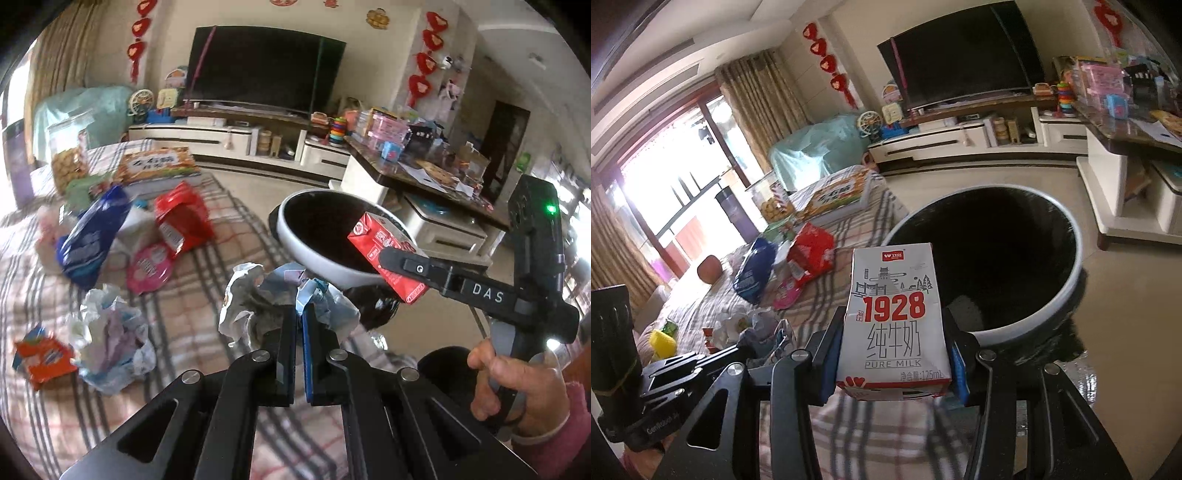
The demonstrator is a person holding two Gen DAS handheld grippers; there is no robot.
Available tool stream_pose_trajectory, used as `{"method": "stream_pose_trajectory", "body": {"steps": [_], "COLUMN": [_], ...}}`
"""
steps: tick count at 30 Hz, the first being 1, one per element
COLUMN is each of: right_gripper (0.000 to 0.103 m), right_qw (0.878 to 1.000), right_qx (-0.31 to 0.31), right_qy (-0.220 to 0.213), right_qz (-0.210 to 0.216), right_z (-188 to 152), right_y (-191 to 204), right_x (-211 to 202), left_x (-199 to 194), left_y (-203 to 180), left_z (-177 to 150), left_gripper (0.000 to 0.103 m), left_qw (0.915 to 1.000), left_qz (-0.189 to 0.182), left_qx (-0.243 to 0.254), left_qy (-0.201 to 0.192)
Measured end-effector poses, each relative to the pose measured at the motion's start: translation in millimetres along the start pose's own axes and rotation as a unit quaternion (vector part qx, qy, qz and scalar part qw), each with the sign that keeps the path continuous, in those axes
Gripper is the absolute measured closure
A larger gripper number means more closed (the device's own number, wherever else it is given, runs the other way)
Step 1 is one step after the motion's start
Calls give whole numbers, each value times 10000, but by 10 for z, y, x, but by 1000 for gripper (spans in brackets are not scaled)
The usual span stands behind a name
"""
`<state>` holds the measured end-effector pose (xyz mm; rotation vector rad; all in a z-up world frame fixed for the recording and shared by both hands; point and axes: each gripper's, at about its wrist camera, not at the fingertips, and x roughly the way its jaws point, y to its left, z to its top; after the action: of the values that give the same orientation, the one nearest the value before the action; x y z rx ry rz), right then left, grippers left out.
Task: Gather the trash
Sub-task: 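Carry the wrappers and the white milk carton over the trash bin, then open both tools to drop the wrappers and milk carton into the bin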
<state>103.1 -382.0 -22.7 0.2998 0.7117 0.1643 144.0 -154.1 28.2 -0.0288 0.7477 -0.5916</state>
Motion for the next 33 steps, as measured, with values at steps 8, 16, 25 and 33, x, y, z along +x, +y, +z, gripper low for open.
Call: {"method": "stream_pose_trajectory", "body": {"steps": [8, 16, 25, 33], "right_gripper": [55, 55, 55, 55], "right_qw": [9997, 9991, 9985, 9981], "right_qx": [33, 57, 100, 110], "right_qy": [0, 29, 72, 106], "right_qz": [-242, -418, -525, -591], "right_z": [109, 237, 381, 501], "right_y": [-215, -409, -573, -677], "right_x": [36, 104, 198, 271], "left_x": [384, 726, 1081, 1311], "left_y": [-131, -224, -252, -312], "left_z": [231, 445, 682, 783], "left_gripper": [102, 102, 102, 101], "left_qw": [9999, 9995, 9993, 9990], "left_qz": [-91, -191, -241, -270], "left_qx": [134, 224, 270, 314], "left_qy": [21, 59, 108, 180]}}
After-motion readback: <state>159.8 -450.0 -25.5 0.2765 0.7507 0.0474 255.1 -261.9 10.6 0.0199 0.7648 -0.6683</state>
